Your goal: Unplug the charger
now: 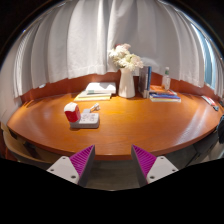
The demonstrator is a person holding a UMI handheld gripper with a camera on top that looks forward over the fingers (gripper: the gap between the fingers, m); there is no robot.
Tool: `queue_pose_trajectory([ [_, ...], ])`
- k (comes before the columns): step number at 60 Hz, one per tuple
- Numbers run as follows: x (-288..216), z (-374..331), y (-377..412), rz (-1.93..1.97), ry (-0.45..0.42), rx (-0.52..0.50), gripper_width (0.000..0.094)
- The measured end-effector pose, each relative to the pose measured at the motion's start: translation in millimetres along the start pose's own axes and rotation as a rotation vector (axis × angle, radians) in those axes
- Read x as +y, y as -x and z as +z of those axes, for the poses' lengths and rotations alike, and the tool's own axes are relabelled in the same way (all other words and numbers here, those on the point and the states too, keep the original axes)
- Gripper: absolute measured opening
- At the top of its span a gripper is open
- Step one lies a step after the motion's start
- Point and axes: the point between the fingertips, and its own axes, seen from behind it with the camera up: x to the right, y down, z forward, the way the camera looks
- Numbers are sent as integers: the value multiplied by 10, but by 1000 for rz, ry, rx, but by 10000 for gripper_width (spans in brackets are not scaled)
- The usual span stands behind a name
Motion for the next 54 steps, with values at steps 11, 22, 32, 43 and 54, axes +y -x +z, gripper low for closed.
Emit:
queue_pose_trajectory([
  [11, 132, 695, 1112, -56, 36, -111, 727],
  [22, -277, 1384, 1674, -94, 6, -137, 731],
  [32, -666, 1881, 1868, -112, -31, -128, 719],
  [43, -768, 2093, 1834, -79, -62, -101, 453],
  [54, -763, 2111, 1837, -78, -12, -122, 373],
])
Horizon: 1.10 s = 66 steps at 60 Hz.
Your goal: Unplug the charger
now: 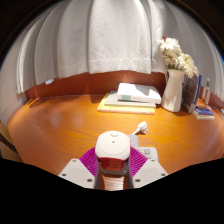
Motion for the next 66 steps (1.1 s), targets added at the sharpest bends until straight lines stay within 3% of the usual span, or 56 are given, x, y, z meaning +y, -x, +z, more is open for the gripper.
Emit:
queue_pose_trajectory([
  [5, -237, -129, 26, -23, 12, -30, 366],
  [9, -1159, -563, -126, -22, -199, -32, 366],
  [13, -2029, -1054, -548, -73, -356, 31, 365],
  [18, -2661, -1535, -1162, -82, -468, 117, 363],
  [23, -2822, -1740, -1780, -33, -525, 148, 361],
  [28, -2549, -1623, -2403, -14, -460, 198, 360],
  [33, -1938, -1301, -2841, 9, -337, 210, 369],
  [48, -344, -577, -3145, 4, -20, 163, 372],
  [61, 176, -247, -3026, -85, 89, 141, 416],
  [66, 164, -223, -3027, -106, 81, 166, 462],
])
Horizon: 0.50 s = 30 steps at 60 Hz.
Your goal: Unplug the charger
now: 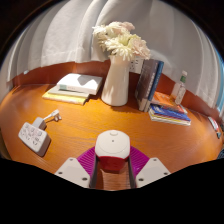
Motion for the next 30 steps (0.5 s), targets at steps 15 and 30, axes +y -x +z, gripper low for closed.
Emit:
queue_pose_trajectory([
  [15, -337, -158, 200, 107, -36, -50, 657],
  [30, -1133, -743, 26, 161, -191, 21, 657],
])
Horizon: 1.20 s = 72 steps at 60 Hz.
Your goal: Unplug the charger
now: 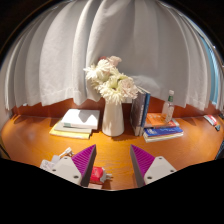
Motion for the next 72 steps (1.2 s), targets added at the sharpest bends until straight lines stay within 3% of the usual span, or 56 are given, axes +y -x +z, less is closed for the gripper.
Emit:
queue_pose_trajectory([
  [19, -660, -1196, -450, 15, -121, 130, 654],
  [39, -397, -2163, -651, 61, -127, 181, 654],
  [72, 14, -2484, -434, -8, -48, 151, 659],
])
